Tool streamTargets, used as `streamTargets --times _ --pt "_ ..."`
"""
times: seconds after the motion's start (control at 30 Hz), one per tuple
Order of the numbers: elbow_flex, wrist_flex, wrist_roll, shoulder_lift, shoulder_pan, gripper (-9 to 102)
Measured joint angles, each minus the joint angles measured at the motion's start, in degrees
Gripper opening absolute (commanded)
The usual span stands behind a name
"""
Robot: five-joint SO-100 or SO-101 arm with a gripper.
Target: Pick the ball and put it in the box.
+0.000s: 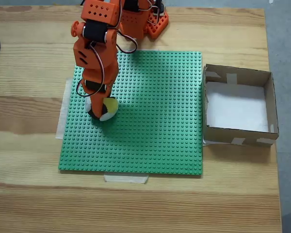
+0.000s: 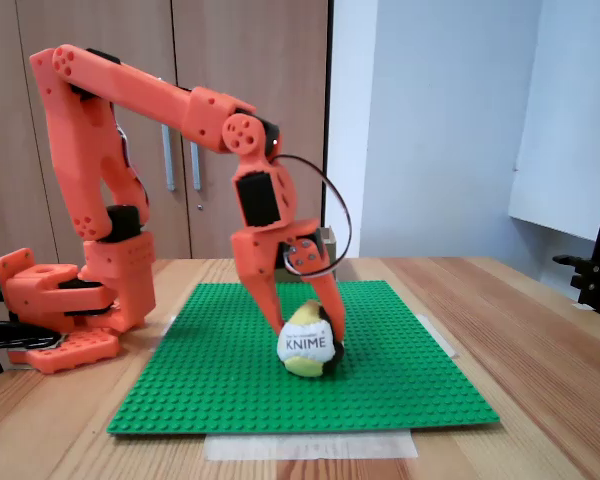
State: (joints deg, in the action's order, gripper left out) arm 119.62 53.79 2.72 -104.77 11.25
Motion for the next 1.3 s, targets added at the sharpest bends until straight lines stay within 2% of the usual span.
streamTargets --times 0.37,1.0,1.3 --pt "0.0 -0.8 1.0 0.0 0.3 23" --pt "-0.1 -1.0 3.1 -0.3 1.1 -1" --pt "-0.2 -1.0 3.2 -0.3 1.1 -1"
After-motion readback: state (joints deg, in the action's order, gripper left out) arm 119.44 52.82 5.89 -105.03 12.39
